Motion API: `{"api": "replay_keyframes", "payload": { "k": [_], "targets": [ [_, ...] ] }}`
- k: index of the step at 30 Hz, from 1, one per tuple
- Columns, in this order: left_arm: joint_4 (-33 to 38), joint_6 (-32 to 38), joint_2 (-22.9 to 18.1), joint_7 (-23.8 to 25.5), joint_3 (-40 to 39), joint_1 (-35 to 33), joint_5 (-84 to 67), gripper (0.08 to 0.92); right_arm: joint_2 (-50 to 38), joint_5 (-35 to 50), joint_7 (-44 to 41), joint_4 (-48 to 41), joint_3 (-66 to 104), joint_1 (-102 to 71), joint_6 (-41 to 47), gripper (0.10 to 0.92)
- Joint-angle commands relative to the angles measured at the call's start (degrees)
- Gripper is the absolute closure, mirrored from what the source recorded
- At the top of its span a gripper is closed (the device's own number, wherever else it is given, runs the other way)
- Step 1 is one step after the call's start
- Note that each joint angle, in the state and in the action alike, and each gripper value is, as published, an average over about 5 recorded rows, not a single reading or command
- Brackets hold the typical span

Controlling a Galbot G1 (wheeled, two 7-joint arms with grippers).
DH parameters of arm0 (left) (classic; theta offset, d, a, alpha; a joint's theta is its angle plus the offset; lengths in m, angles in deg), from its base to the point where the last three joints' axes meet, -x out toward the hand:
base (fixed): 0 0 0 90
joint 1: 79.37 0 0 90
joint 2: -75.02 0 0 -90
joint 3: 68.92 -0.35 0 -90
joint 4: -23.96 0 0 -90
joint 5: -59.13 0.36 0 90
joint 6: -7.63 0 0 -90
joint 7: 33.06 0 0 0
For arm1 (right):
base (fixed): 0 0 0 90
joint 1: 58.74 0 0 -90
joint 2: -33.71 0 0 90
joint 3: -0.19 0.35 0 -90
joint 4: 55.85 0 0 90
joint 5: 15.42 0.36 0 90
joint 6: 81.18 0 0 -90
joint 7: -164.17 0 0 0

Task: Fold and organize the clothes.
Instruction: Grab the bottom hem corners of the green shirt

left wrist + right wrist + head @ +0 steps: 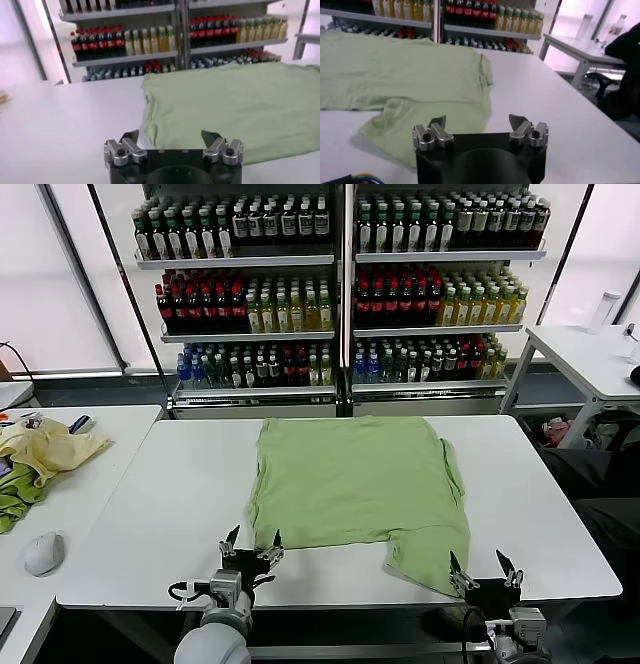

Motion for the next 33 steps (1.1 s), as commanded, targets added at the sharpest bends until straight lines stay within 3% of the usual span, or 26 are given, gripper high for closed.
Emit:
{"api": "replay_keyframes", "payload": {
  "k": [1, 5, 9, 27, 33],
  "targets": [
    [-2.8, -2.8, 0.6, -1.8, -0.4, 3.0, -4.1, 0.177, 0.7, 1.3, 0.6, -1.6, -1.0, -0.2, 0.5, 0.203],
    [-2.9, -2.9, 0.7, -1.9, -0.3, 2.5, -6.0, 0.194, 0.7, 2.2, 0.8, -2.6, -1.2, 0.3, 0.5, 0.214],
    [-2.5, -2.9, 0.9, -2.0, -0.4, 1.7, -8.6, 0.292, 0.5, 3.7, 1.1, -3.7, -1.2, 1.2, 0.6, 0.271],
    [-1.1, -2.8, 1.3, -2.4, 0.4, -0.3, -15.5, 0.809, 0.5, 7.2, 0.5, -6.8, -2.1, 2.8, 0.8, 0.797],
    [3.7, -2.1, 1.9, -1.2, 0.9, -1.7, -15.9, 0.883, 0.5, 7.9, -0.8, -5.4, -1.8, 2.6, -0.3, 0.907]
  ]
}}
